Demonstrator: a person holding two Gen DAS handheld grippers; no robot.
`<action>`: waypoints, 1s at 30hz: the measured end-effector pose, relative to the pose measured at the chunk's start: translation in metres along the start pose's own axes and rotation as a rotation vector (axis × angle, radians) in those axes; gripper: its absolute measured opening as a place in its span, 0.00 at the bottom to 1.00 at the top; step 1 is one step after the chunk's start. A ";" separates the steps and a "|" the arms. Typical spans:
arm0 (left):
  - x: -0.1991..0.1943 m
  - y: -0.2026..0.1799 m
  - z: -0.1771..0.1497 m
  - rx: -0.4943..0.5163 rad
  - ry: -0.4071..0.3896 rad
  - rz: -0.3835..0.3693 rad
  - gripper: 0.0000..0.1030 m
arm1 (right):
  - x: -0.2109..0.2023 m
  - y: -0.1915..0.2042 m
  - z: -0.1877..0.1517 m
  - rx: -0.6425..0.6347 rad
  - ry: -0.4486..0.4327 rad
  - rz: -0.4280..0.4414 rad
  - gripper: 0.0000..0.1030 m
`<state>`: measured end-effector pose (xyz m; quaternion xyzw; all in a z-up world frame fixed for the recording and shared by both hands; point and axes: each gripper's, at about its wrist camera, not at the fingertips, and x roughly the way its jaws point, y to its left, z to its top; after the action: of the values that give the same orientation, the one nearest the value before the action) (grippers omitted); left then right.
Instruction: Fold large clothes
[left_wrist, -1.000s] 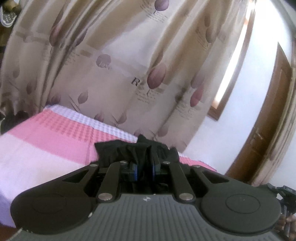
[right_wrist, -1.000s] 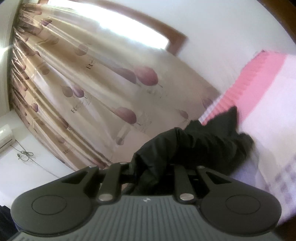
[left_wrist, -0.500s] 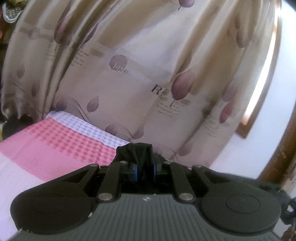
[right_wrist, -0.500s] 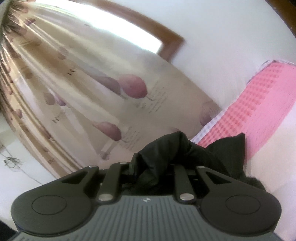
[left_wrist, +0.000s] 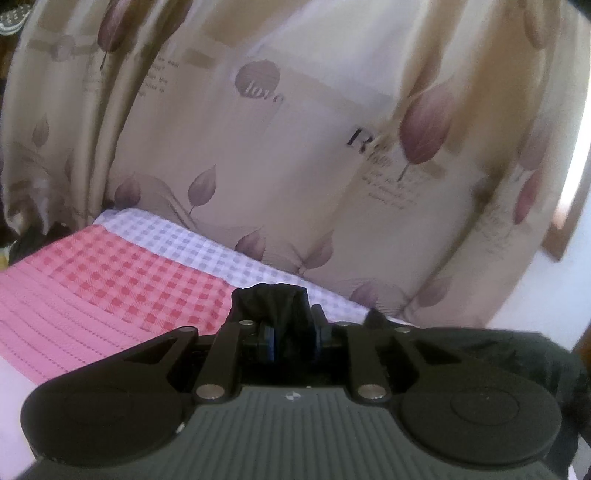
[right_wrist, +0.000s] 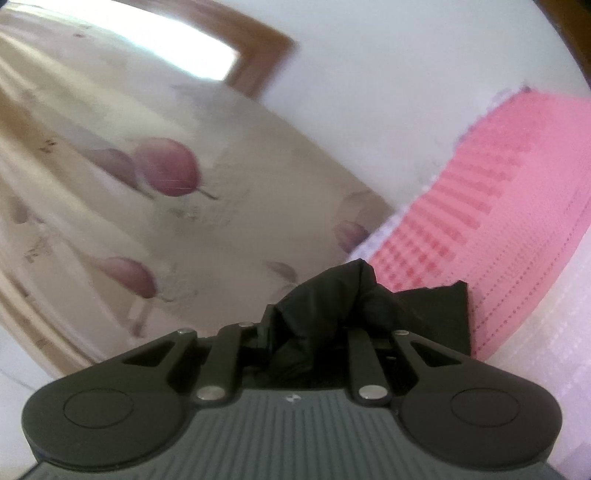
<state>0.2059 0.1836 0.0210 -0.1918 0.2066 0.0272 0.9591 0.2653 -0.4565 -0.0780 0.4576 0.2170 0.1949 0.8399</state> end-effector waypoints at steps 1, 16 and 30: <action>0.007 0.001 -0.002 -0.004 0.006 0.004 0.26 | 0.006 -0.003 0.000 0.005 0.004 -0.015 0.19; 0.046 -0.007 -0.030 0.057 -0.052 0.061 0.91 | 0.053 -0.046 -0.010 0.135 0.005 -0.043 0.79; 0.034 -0.090 -0.033 0.179 0.030 -0.226 0.50 | 0.071 0.080 -0.045 -0.490 0.107 -0.034 0.36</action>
<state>0.2364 0.0870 0.0115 -0.1279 0.1998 -0.1025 0.9660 0.2894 -0.3484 -0.0446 0.2255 0.2150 0.2517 0.9163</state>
